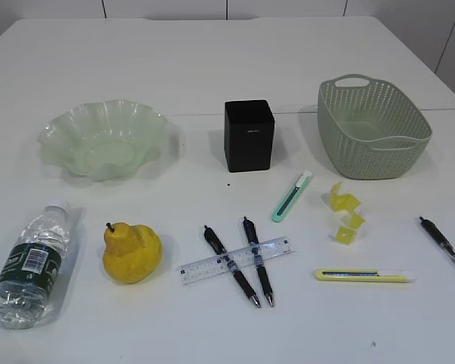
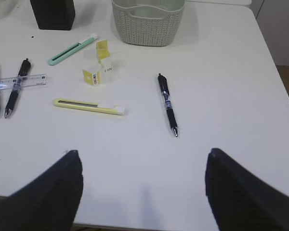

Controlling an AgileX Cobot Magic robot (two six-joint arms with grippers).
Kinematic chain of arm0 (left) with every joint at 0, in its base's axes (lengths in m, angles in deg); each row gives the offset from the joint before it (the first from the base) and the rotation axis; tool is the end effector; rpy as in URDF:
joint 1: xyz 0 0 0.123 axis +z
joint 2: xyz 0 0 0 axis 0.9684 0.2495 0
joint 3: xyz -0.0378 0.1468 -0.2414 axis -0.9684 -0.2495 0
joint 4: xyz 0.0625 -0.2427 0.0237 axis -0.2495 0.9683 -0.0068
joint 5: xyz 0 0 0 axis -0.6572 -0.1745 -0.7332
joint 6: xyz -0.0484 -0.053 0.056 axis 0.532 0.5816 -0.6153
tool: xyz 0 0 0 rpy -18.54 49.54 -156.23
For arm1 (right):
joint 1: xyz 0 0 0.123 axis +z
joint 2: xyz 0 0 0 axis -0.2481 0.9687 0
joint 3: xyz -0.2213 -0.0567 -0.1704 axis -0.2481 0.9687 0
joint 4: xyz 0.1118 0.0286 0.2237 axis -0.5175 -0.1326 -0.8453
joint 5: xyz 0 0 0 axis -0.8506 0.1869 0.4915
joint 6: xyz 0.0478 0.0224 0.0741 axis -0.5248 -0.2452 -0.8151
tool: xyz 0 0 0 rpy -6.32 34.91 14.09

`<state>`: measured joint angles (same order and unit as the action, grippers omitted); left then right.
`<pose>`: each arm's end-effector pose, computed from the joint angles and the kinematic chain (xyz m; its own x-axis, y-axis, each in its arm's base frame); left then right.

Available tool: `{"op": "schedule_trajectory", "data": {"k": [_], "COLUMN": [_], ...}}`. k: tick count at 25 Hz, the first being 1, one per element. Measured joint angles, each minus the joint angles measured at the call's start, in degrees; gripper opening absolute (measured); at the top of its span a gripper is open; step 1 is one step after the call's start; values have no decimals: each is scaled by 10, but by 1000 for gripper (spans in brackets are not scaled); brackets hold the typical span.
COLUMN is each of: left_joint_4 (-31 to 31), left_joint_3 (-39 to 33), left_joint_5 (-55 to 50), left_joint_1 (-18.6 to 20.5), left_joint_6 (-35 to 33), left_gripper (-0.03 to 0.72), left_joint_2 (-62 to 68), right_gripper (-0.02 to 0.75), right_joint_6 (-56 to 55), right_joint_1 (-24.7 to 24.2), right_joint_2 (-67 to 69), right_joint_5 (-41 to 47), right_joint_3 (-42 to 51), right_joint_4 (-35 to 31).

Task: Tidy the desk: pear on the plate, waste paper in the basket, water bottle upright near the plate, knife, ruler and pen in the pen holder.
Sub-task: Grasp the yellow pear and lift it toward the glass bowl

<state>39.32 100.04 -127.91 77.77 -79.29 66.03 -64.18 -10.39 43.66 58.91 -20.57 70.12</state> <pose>-0.0092 0.0108 0.2793 -0.4832 -0.0334 -0.8748 -0.1525 0.9872 0.0465 -0.0108 -0.0055 0.2711 -0.5100 -0.1078 -0.8534 -0.0628 0.9941 -0.0881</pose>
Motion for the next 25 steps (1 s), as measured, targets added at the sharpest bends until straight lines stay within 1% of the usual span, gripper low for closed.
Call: {"op": "schedule_trajectory", "data": {"k": [4, 8, 11, 14, 19, 22, 25], "left_joint_4": [7, 36, 64, 70, 70, 70, 70], "left_joint_3": [1, 16, 31, 51, 97, 123, 149], "left_joint_5": [3, 57, 102, 134, 183, 193, 197], "left_joint_1": [-1, -1, -1, -1, -3, -22, -57], "left_joint_6": [0, 0, 0, -9, -15, -24, -37], "left_gripper": [426, 426, 426, 426, 433, 451, 475], "left_joint_2": [3, 35, 96, 166, 265, 311, 353], "right_gripper": [587, 580, 560, 551, 540, 536, 536], "right_joint_6": [-13, -42, -45, -46, -48, -48, -49], "right_joint_1": [0, 0, 0, 0, 0, 0, 0], "right_joint_2": [0, 20, 72, 136, 234, 281, 327], "right_joint_5": [-19, -89, -132, -166, -189, -191, -193], "right_joint_3": [-7, -13, -13, -18, -39, -58, -80], "right_joint_4": [0, -1, -3, -17, -35, -40, -40]}}
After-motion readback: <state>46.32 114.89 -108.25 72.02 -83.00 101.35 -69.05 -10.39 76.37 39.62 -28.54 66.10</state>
